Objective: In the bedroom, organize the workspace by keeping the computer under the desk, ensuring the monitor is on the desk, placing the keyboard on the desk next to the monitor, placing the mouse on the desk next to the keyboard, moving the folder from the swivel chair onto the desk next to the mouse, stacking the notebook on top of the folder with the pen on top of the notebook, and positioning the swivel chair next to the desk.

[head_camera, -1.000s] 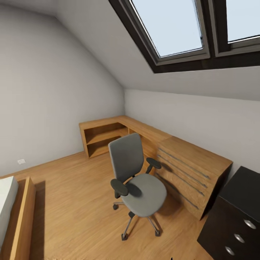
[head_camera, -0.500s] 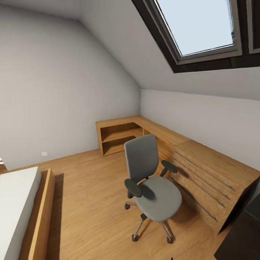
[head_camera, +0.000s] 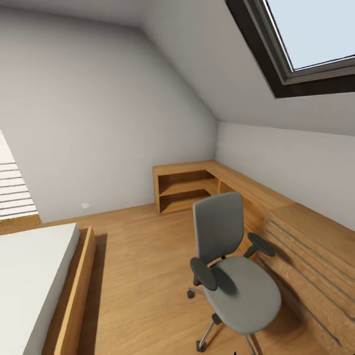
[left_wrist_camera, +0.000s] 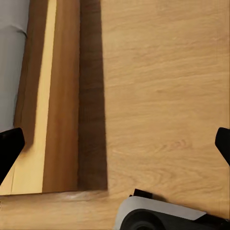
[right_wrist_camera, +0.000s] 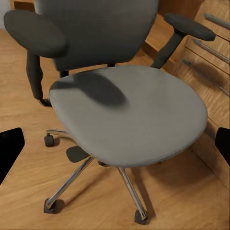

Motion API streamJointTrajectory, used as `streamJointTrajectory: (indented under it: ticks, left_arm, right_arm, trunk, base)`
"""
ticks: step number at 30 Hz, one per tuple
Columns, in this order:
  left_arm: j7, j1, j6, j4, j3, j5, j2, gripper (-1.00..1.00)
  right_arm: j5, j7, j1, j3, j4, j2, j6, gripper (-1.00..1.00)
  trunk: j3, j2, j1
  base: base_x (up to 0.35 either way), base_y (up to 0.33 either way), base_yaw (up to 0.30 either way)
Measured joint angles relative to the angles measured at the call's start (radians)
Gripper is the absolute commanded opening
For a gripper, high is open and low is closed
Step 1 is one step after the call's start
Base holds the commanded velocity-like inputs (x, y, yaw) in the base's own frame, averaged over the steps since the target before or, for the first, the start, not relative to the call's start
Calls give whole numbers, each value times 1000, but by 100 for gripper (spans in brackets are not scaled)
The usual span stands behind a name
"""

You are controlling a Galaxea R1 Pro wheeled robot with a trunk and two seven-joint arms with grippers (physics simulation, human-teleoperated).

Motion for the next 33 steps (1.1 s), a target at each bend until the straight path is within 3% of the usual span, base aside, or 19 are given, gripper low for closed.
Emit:
streamJointTrajectory:
  ticks: [12,33]
  left_arm:
    - [-1,0,0,0,1,0,0,100]
    - [-2,0,0,0,-2,0,-1,100]
  right_arm:
    - [0,-7,0,1,0,0,0,100]
    - [2,-7,0,1,1,0,0,100]
  trunk:
    - [0,0,0]
    - [0,0,0]
  base:
    - [24,121,289]
    - [0,8,289]
